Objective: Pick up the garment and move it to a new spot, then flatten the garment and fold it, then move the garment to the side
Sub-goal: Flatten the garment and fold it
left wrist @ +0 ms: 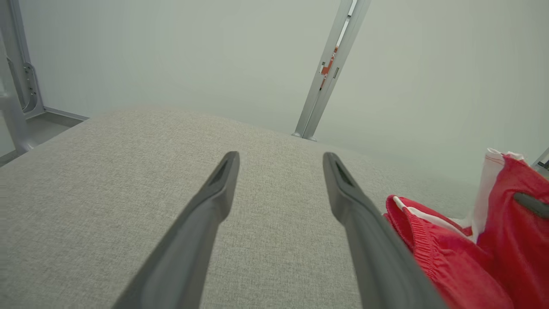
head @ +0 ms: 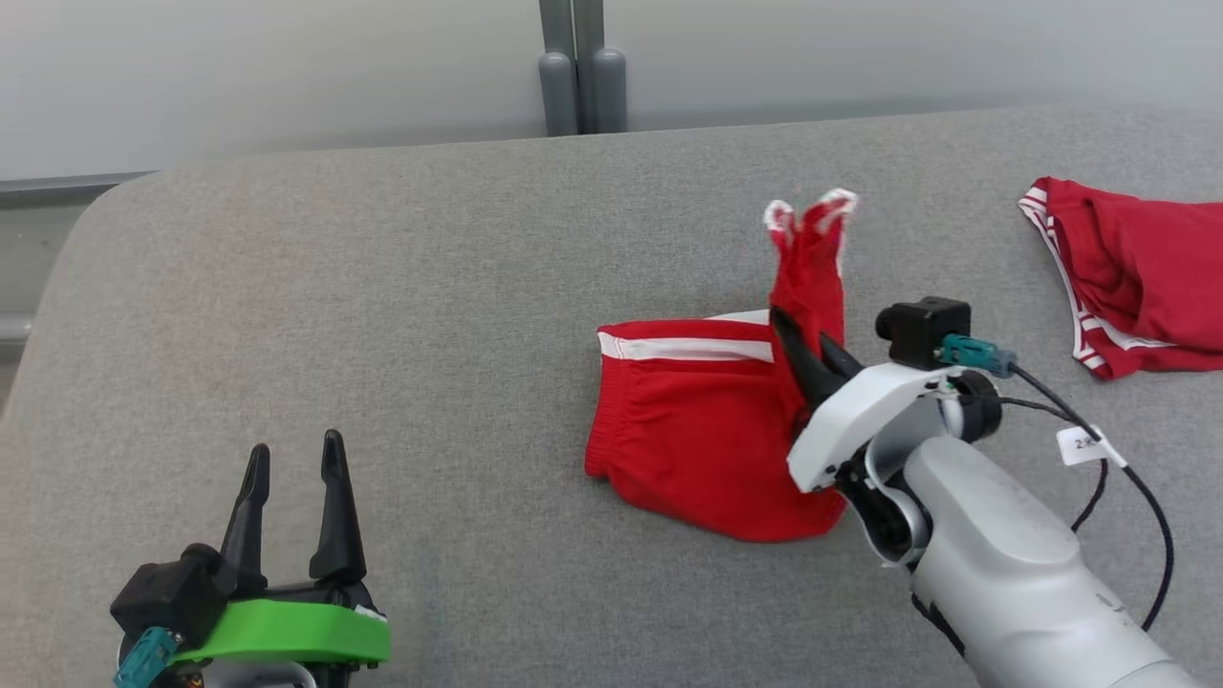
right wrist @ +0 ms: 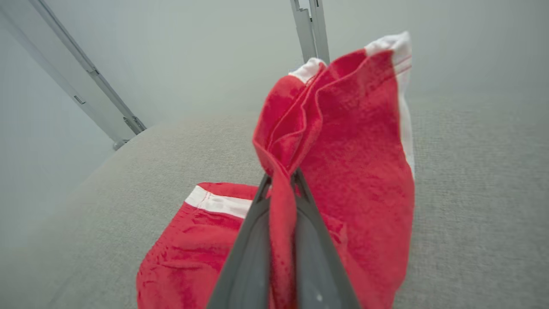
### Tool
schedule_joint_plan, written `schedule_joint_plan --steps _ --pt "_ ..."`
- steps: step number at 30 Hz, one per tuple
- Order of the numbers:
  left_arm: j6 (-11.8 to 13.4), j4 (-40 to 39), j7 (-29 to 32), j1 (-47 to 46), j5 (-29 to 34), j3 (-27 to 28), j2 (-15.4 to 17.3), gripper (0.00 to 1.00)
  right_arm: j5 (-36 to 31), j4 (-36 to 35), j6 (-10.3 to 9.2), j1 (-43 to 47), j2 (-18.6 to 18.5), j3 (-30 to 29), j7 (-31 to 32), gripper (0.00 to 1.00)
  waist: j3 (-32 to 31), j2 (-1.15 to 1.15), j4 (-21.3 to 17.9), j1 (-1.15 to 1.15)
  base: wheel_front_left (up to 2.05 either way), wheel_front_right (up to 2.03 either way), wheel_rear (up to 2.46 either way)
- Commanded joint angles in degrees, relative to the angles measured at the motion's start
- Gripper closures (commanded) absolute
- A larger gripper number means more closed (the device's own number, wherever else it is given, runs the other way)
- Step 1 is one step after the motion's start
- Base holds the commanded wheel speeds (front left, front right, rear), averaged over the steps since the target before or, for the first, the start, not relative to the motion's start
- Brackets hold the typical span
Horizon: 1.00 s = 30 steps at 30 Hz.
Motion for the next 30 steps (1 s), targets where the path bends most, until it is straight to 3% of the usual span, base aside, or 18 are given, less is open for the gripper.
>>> schedule_joint_plan --steps 1,10,17,18,19,20,21,30 --pt "0.0 -0.1 0.0 0.9 0.0 0.0 0.0 0.00 -0.4 -0.7 -0.05 0.1 0.6 0.7 0.7 1.00 -0.5 0.00 1.5 0.00 0.00 0.00 0.00" --pt "-0.3 0.0 0.0 0.3 -0.2 -0.3 -0.3 0.00 -2.5 1.9 -0.05 1.5 4.0 4.8 4.8 1.00 0.1 0.00 5.1 0.00 0.00 0.00 0.00" --pt "-0.3 0.0 0.0 0.1 -0.2 0.0 -0.6 0.00 -3.3 4.4 -0.05 1.7 5.1 6.5 5.6 1.00 0.5 0.00 5.8 0.00 0.00 0.00 0.00" --pt "-0.2 0.0 0.0 0.0 -0.2 0.1 -0.7 0.00 -3.4 4.4 -0.05 1.6 5.2 6.7 5.5 0.93 0.5 0.00 5.7 0.00 0.00 0.00 0.00" --pt "-0.2 0.0 0.0 0.0 -0.2 0.2 -0.7 0.00 -3.4 4.4 -0.05 1.4 5.3 6.9 5.2 0.63 0.5 0.00 5.6 0.00 0.00 0.00 0.00" --pt "-0.2 0.0 0.0 0.0 -0.2 0.2 -0.7 0.00 -3.2 4.1 -0.05 1.4 5.5 7.2 4.9 0.23 0.6 0.00 5.4 0.00 0.00 0.00 0.00" --pt "-0.3 0.0 0.0 -0.1 -0.1 0.2 -0.8 0.00 -3.0 3.9 -0.05 1.3 5.6 7.3 4.6 0.00 0.6 0.00 5.2 0.00 0.00 0.00 0.00" --pt "-0.9 1.1 0.0 -0.9 0.6 -1.8 -1.0 0.00 -0.9 -1.5 -0.05 2.4 5.4 7.9 1.0 0.00 0.4 0.00 2.7 0.00 0.00 0.00 0.00"
